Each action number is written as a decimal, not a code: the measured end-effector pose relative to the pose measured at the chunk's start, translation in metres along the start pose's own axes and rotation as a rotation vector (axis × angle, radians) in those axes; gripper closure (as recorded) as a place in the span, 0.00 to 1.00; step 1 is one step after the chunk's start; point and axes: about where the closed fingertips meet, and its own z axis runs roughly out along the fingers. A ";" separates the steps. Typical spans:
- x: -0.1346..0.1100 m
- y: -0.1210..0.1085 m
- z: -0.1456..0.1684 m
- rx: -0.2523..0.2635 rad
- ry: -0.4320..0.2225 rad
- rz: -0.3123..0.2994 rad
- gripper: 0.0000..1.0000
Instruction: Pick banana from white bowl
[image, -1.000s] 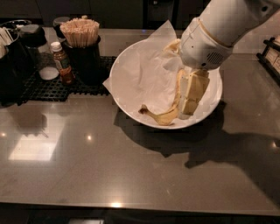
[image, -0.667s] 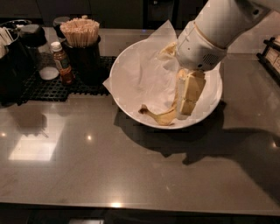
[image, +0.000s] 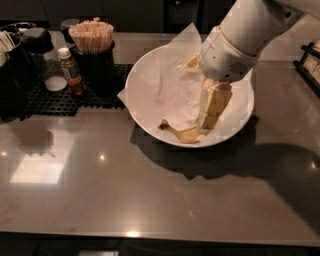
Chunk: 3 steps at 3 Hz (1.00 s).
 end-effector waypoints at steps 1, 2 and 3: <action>0.000 0.000 0.000 0.000 0.000 0.000 0.41; 0.000 0.000 0.000 0.000 0.000 0.000 0.64; 0.000 0.000 0.000 0.000 0.000 0.000 0.75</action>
Offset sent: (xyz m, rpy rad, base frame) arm 0.0000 0.0000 0.0000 0.0000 0.0000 0.0000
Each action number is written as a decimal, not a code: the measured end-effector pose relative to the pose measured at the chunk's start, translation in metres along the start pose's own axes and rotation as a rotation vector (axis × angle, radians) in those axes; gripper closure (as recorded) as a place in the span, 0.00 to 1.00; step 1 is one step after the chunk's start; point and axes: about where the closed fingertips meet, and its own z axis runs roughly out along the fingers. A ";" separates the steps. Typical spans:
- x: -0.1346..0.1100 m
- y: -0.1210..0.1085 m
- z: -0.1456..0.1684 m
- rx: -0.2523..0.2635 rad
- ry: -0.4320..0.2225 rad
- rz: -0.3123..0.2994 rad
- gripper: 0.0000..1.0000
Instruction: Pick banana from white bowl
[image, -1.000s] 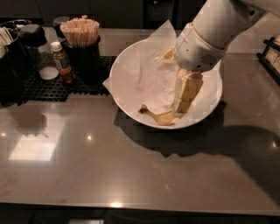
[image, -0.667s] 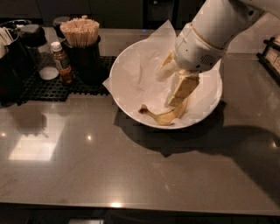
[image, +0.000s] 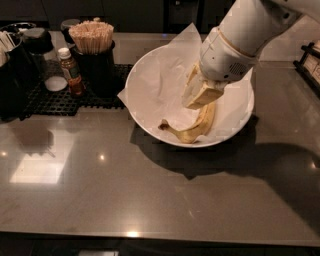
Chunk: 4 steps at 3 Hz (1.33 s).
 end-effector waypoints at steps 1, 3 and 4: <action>0.007 0.001 0.005 -0.033 0.009 0.005 0.57; 0.017 0.002 0.007 -0.086 0.037 -0.007 0.18; 0.020 0.002 0.006 -0.100 0.060 -0.018 0.28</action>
Offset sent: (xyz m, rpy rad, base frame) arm -0.0017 -0.0202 -0.0182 -0.0703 0.1012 0.0334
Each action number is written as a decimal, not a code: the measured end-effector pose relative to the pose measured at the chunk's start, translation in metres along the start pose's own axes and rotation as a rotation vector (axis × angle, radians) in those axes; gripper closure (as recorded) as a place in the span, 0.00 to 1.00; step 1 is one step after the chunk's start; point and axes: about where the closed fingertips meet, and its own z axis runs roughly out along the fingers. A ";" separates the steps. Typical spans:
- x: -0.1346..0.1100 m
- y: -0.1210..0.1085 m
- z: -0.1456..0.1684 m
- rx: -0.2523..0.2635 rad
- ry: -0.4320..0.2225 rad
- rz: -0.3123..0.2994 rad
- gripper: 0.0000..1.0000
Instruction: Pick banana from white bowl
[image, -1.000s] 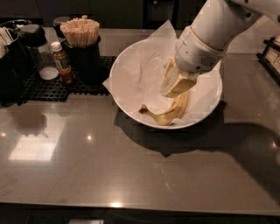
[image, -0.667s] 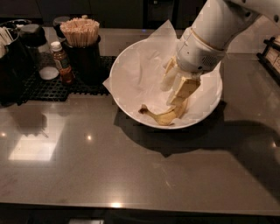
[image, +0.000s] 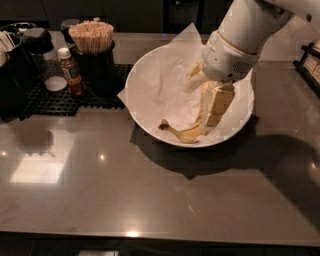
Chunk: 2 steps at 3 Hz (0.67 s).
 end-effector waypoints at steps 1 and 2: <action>0.004 -0.001 0.002 -0.014 0.014 -0.008 0.38; 0.006 -0.001 0.004 -0.021 0.017 -0.007 0.39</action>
Offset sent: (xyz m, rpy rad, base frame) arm -0.0079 -0.0167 -0.0162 -0.0594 0.0740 0.0282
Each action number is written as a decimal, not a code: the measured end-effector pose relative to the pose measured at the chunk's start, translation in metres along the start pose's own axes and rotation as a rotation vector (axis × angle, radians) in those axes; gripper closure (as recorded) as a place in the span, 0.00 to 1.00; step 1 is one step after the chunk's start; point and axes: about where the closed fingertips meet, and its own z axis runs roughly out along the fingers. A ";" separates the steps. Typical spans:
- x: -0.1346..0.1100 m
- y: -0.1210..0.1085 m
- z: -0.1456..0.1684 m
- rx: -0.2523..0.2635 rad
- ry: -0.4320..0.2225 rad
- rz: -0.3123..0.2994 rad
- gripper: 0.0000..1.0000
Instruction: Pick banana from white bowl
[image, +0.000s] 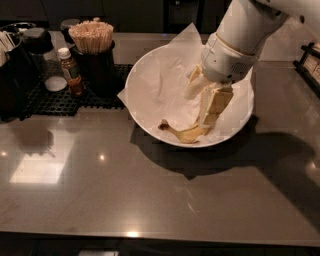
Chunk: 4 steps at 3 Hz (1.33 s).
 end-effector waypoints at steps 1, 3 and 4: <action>0.004 0.003 0.009 -0.027 0.005 0.004 0.30; 0.005 0.005 0.028 -0.083 0.023 -0.013 0.30; 0.001 0.004 0.029 -0.089 0.040 -0.025 0.32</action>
Offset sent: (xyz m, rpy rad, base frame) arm -0.0177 -0.0077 -0.0321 -0.0692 0.1218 0.0478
